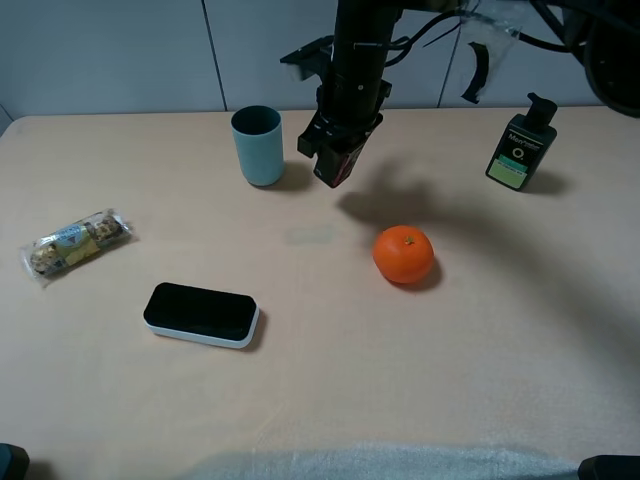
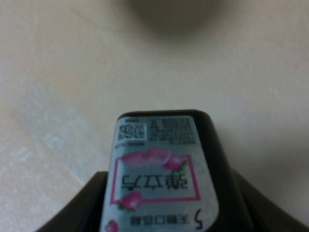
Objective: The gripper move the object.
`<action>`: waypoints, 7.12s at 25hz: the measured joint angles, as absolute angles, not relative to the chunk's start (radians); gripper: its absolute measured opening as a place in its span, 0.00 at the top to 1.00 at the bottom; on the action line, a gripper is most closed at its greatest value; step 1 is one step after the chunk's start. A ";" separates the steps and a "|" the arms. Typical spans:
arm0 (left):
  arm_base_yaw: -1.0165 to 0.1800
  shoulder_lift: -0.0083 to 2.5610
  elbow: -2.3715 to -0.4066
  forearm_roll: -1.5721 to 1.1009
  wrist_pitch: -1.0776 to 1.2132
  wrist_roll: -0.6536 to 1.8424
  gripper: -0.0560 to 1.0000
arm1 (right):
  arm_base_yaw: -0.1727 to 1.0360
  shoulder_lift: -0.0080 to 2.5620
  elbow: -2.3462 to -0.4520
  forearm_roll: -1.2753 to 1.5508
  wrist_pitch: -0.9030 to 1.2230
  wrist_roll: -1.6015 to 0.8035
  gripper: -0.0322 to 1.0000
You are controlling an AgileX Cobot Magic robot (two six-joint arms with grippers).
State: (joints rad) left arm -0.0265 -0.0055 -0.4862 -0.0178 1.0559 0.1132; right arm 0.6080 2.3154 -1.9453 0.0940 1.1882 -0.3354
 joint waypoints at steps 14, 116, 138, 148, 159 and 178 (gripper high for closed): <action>-0.026 -0.006 -0.486 -0.018 1.056 0.113 0.27 | 0.659 2.380 -1.949 0.071 1.149 -0.376 0.62; -0.026 -0.006 -0.486 -0.018 1.056 0.113 0.27 | 0.666 2.395 -1.952 0.024 1.153 -0.382 0.54; -0.026 -0.006 -0.486 -0.018 1.056 0.113 0.27 | 0.666 2.379 -1.952 0.007 1.138 -0.324 0.35; -0.026 -0.006 -0.486 -0.018 1.056 0.113 0.27 | 0.638 2.277 -1.956 0.000 1.172 -0.241 0.35; -0.026 -0.006 -0.486 -0.018 1.056 0.113 0.27 | 0.551 2.113 -1.914 -0.040 1.216 -0.057 0.35; -0.026 -0.006 -0.486 -0.018 1.056 0.113 0.27 | 0.171 1.707 -1.402 -0.040 1.166 -0.030 0.35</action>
